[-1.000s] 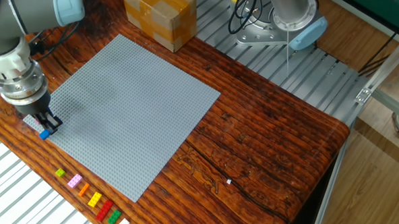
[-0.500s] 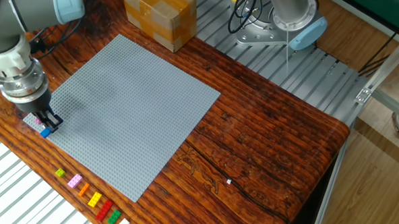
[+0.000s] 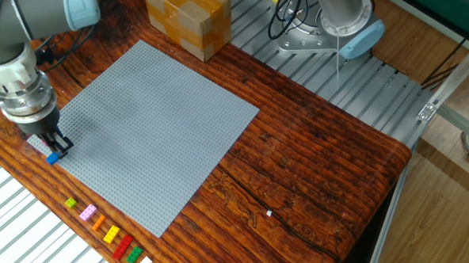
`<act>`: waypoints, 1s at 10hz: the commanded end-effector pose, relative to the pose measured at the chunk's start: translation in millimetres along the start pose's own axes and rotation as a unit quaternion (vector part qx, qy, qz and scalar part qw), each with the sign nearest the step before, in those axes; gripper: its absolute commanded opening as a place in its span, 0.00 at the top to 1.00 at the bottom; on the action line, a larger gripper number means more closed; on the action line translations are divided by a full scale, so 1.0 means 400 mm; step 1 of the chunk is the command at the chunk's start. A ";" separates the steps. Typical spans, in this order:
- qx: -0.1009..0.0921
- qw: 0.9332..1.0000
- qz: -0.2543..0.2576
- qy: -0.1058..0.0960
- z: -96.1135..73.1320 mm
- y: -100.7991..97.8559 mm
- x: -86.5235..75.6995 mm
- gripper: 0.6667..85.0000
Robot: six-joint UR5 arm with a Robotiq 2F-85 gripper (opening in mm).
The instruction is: Build with small Lego blocks
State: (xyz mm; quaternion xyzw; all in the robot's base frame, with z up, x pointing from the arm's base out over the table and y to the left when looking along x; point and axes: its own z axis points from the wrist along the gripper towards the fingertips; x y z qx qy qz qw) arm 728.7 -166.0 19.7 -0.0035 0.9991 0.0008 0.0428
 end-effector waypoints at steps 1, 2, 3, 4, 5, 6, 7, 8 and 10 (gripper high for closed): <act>-0.002 1.000 0.004 -0.002 -0.001 0.001 -0.008 1.00; 0.010 1.000 0.007 0.005 -0.001 -0.013 0.001 1.00; 0.023 1.000 0.010 0.011 -0.002 -0.031 0.009 1.00; 0.034 0.999 0.011 0.012 -0.003 -0.045 0.011 1.00; 0.036 0.999 0.018 0.012 -0.003 -0.047 0.011 1.00; 0.039 0.999 0.020 0.015 -0.004 -0.051 0.015 1.00; 0.038 0.999 0.023 0.016 -0.004 -0.050 0.017 1.00; 0.037 0.999 0.027 0.017 -0.003 -0.048 0.019 1.00; 0.035 0.999 0.031 0.017 -0.005 -0.040 0.023 1.00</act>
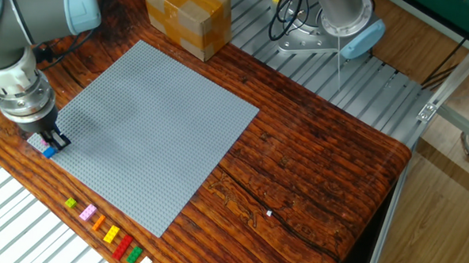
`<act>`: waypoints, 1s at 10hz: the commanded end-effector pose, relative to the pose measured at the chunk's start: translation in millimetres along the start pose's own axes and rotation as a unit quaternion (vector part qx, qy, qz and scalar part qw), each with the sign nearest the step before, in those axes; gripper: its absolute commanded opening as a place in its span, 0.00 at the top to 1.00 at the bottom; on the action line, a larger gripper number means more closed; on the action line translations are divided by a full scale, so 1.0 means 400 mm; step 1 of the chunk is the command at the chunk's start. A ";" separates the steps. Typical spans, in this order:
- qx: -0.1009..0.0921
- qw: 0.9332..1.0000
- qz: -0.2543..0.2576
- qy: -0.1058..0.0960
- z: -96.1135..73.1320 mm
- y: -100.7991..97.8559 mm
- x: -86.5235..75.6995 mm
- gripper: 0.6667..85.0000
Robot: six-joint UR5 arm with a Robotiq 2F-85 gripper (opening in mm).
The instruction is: Build with small Lego blocks
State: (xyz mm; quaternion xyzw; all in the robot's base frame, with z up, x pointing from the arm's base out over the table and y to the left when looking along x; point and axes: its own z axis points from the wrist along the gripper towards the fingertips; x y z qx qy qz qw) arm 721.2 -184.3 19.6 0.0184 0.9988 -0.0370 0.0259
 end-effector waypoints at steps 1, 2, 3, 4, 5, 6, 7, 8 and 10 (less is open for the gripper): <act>-0.007 1.000 0.016 0.001 -0.012 0.018 0.015 1.00; -0.013 1.000 0.020 0.001 -0.020 0.025 0.023 1.00; -0.020 1.000 0.020 0.001 -0.021 0.028 0.031 1.00; -0.025 1.000 0.018 -0.001 -0.018 0.028 0.034 1.00; -0.030 0.999 0.012 0.000 -0.016 0.031 0.038 1.00; -0.035 0.999 0.002 0.001 -0.015 0.035 0.043 1.00; -0.038 0.999 -0.010 0.001 -0.013 0.037 0.045 1.00; -0.039 0.999 -0.020 0.001 -0.010 0.037 0.047 1.00; -0.040 0.999 -0.036 -0.007 -0.001 0.032 0.043 1.00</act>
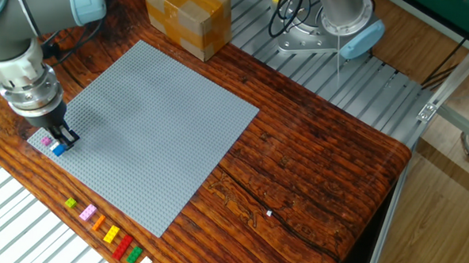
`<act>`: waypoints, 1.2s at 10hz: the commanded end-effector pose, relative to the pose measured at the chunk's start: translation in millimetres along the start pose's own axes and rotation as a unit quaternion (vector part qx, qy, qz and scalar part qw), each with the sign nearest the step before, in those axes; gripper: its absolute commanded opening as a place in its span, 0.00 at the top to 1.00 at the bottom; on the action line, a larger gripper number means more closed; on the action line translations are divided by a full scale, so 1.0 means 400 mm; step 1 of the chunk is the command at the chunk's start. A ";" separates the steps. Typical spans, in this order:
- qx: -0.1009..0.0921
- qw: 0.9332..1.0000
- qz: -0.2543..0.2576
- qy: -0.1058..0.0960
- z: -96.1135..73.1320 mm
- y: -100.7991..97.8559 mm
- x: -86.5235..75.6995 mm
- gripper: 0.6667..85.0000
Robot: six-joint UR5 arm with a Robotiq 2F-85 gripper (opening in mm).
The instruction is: Build with small Lego blocks
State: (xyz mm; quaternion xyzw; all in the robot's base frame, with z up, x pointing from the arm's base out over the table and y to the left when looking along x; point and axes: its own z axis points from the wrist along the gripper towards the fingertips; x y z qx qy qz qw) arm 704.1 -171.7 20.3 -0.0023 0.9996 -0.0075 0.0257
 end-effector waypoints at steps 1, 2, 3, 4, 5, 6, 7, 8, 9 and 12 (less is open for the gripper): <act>-0.014 1.000 -0.022 -0.010 0.011 0.004 -0.001 1.00; -0.017 0.999 -0.027 -0.013 0.016 0.004 -0.003 1.00; -0.018 0.999 -0.028 -0.015 0.017 0.005 -0.005 1.00; -0.018 0.999 -0.029 -0.017 0.018 0.006 -0.007 1.00; -0.019 0.999 -0.030 -0.017 0.019 0.007 -0.007 1.00; -0.021 0.999 -0.031 -0.021 0.022 0.009 -0.008 1.00; -0.023 0.999 -0.032 -0.023 0.026 0.009 -0.008 1.00; -0.024 0.999 -0.032 -0.024 0.029 0.009 -0.008 1.00; -0.025 0.999 -0.031 -0.025 0.031 0.009 -0.009 1.00; -0.027 0.999 -0.030 -0.032 0.043 0.009 -0.018 1.00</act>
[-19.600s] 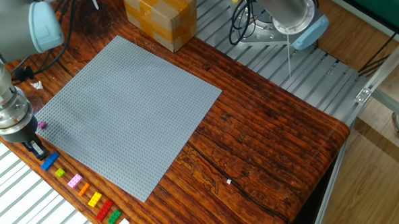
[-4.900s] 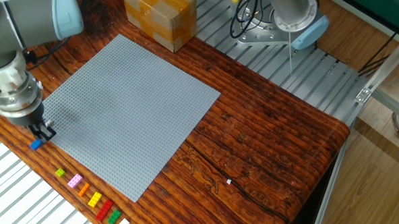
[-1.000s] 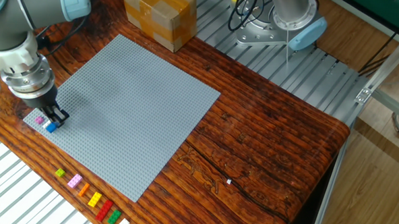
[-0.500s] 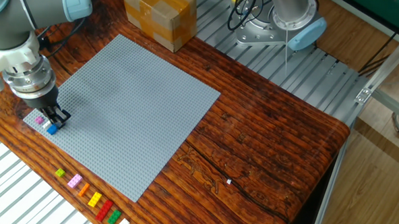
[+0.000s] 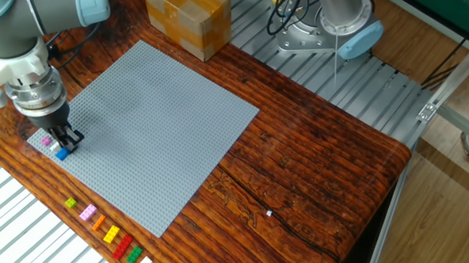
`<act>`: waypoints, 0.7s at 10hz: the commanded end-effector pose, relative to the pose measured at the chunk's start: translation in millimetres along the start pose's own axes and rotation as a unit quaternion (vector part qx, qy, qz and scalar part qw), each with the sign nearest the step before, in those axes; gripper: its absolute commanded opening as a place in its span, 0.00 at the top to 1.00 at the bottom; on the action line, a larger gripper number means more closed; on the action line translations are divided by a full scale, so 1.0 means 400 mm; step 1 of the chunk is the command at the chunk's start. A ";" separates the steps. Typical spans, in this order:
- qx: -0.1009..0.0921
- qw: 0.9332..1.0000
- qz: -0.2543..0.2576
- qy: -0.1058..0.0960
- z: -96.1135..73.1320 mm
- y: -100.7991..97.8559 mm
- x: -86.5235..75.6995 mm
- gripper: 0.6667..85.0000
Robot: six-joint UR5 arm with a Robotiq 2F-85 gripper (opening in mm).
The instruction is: Build with small Lego blocks
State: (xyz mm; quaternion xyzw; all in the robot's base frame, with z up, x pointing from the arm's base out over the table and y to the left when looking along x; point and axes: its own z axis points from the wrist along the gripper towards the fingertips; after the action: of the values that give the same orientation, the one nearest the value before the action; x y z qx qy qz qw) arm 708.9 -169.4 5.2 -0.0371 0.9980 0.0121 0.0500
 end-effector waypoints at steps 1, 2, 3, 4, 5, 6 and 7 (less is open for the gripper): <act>-0.006 1.000 0.005 -0.010 0.007 0.001 -0.012 1.00; -0.007 1.000 0.006 -0.012 0.008 0.003 -0.012 1.00; -0.008 1.000 0.007 -0.012 0.008 0.006 -0.010 1.00; -0.009 1.000 0.007 -0.011 0.005 0.007 -0.009 1.00; -0.014 1.000 0.009 -0.012 0.003 0.011 -0.008 1.00; -0.016 1.000 0.010 -0.012 0.001 0.009 -0.010 1.00; -0.021 1.000 0.013 -0.017 -0.003 0.009 -0.018 1.00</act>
State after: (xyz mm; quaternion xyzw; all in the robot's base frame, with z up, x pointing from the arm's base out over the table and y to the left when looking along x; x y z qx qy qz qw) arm 711.9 -166.8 3.6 -0.0327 0.9975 0.0212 0.0588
